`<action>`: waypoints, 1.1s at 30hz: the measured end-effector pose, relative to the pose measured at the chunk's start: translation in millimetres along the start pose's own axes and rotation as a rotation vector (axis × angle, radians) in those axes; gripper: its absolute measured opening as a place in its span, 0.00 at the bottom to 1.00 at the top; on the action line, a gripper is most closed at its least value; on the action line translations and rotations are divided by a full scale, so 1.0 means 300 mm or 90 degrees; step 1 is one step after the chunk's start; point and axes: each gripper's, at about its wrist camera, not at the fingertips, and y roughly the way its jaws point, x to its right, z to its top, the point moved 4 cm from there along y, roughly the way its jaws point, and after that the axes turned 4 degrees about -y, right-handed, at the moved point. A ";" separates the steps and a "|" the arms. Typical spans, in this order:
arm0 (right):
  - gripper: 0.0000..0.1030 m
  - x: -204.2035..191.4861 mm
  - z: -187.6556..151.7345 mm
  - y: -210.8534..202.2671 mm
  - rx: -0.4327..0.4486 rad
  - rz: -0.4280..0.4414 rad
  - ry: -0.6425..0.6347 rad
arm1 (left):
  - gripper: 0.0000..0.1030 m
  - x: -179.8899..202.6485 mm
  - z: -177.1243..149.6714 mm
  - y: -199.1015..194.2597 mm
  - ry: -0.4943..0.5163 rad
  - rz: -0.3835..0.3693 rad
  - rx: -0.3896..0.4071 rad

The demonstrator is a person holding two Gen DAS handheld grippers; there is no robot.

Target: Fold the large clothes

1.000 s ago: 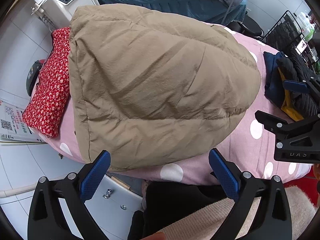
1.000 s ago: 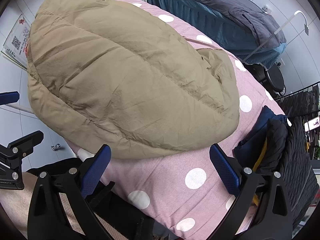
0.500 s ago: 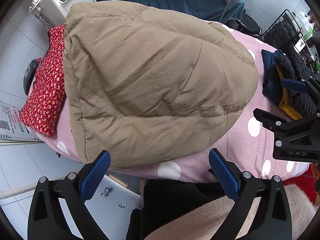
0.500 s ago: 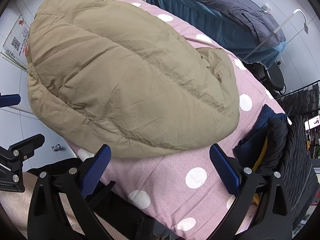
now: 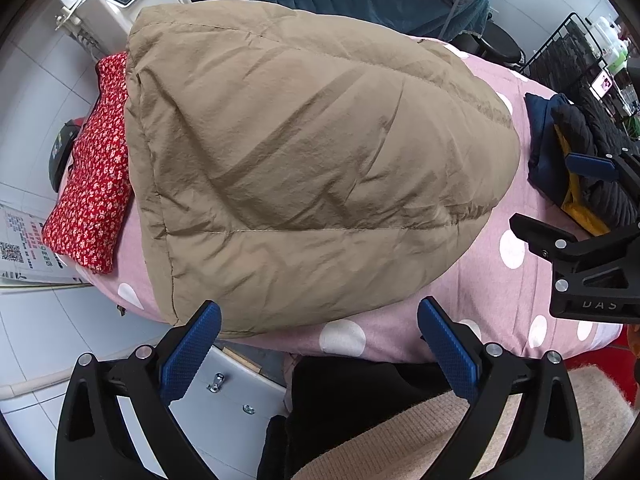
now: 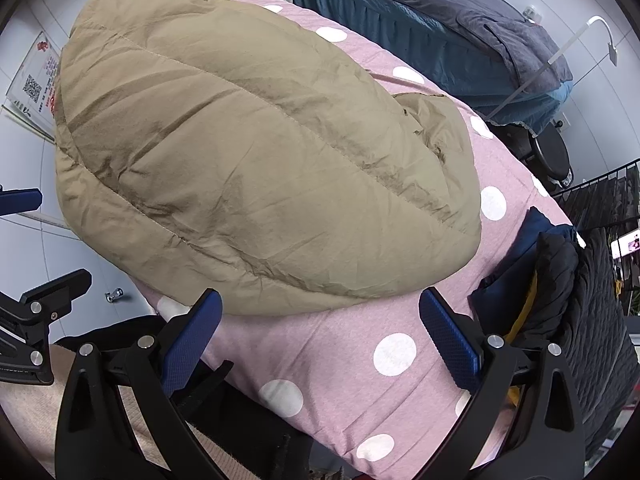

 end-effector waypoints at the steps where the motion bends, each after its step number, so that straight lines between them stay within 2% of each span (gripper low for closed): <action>1: 0.94 0.000 -0.003 0.002 0.000 0.000 0.000 | 0.94 -0.001 0.001 0.001 0.000 0.002 -0.001; 13: 0.94 -0.004 -0.012 0.009 -0.003 0.000 0.003 | 0.94 -0.004 -0.001 0.001 0.000 -0.007 -0.007; 33: 0.94 -0.004 -0.011 0.010 -0.003 0.001 0.005 | 0.93 -0.011 0.018 -0.035 0.003 -0.007 0.014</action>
